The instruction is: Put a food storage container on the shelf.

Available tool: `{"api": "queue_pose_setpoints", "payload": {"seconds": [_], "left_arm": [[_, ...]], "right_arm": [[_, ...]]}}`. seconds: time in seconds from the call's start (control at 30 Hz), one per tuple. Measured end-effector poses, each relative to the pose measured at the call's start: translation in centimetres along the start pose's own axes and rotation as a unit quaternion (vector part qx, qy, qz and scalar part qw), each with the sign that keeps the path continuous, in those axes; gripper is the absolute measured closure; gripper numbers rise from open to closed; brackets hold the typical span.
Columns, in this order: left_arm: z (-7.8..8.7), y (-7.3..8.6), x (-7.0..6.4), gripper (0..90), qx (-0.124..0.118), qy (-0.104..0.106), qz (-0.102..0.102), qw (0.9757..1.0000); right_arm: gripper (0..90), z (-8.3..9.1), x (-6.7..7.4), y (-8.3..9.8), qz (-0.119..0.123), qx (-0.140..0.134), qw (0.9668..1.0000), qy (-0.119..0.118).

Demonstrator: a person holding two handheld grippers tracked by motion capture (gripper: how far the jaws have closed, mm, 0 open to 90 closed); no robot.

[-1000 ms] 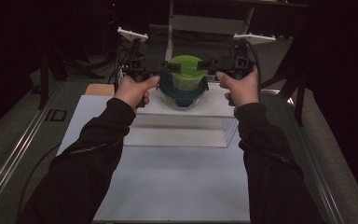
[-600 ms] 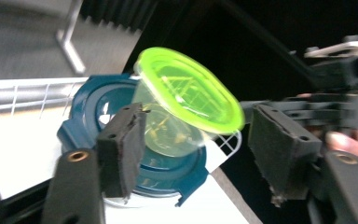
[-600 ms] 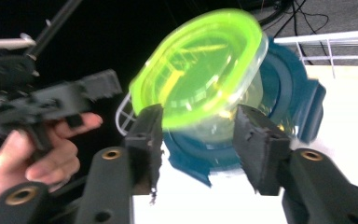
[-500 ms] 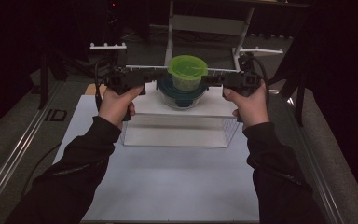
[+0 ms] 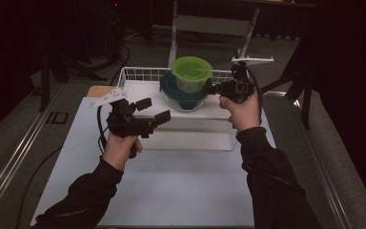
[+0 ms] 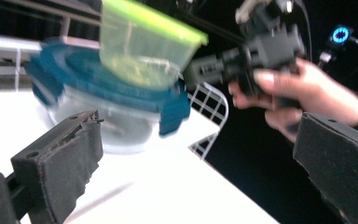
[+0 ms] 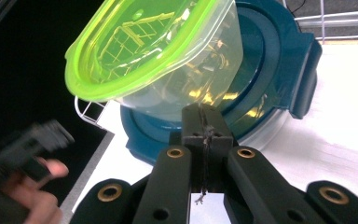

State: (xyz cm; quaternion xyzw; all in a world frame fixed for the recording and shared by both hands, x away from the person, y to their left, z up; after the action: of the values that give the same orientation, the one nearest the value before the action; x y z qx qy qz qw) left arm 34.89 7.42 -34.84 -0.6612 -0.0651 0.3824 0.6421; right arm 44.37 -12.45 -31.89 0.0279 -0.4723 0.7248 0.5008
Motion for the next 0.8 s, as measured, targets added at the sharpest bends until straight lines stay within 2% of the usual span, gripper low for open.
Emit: {"api": "queue_pose_setpoints", "payload": {"seconds": [0.13,0.37,0.47,0.57,0.63,0.77,0.8], "left_arm": [[0.1,2.0,0.0,1.2,0.018,-0.008,-0.015,0.9997],[0.2,3.2,-0.4,1.2,0.027,-0.009,-0.029,0.9992],[0.2,3.5,-0.6,1.2,0.031,-0.004,-0.034,0.9989],[0.3,3.5,-0.9,1.2,0.031,0.002,-0.04,0.9987],[0.4,3.5,-1.1,1.2,0.031,0.006,-0.045,0.9985],[0.5,3.6,-1.3,1.2,0.031,0.013,-0.051,0.9981],[0.6,3.5,-1.5,1.2,0.026,0.022,-0.052,0.998]], "right_arm": [[89.5,-0.5,0.0,-0.3,0.0,0.0,1.0,0.004],[89.3,-1.0,-0.1,-0.6,-0.006,0.0,1.0,0.005],[83.9,-0.8,0.0,-0.4,-0.005,0.001,1.0,0.002],[74.6,-0.2,0.3,0.0,0.002,-0.004,0.9999,-0.01],[70.4,0.2,0.6,0.4,0.012,-0.004,0.9998,-0.017],[53.4,0.9,1.6,1.7,0.041,-0.017,0.9987,-0.025],[48.9,1.0,1.8,2.0,0.048,-0.019,0.9983,-0.026]]}}
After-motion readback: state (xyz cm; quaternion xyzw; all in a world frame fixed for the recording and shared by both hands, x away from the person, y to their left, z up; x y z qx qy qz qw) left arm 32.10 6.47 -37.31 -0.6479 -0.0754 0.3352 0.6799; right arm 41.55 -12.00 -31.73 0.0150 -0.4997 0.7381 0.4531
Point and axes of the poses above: each handheld gripper's, and its own axes: z roughly backward along the jaws, y roughly out of its underside, x roughly to its left, the point moved 7 cm from there along -z, roughly forward along the jaws, and after that the axes turned 2 degrees about z, right-handed, at the moved point
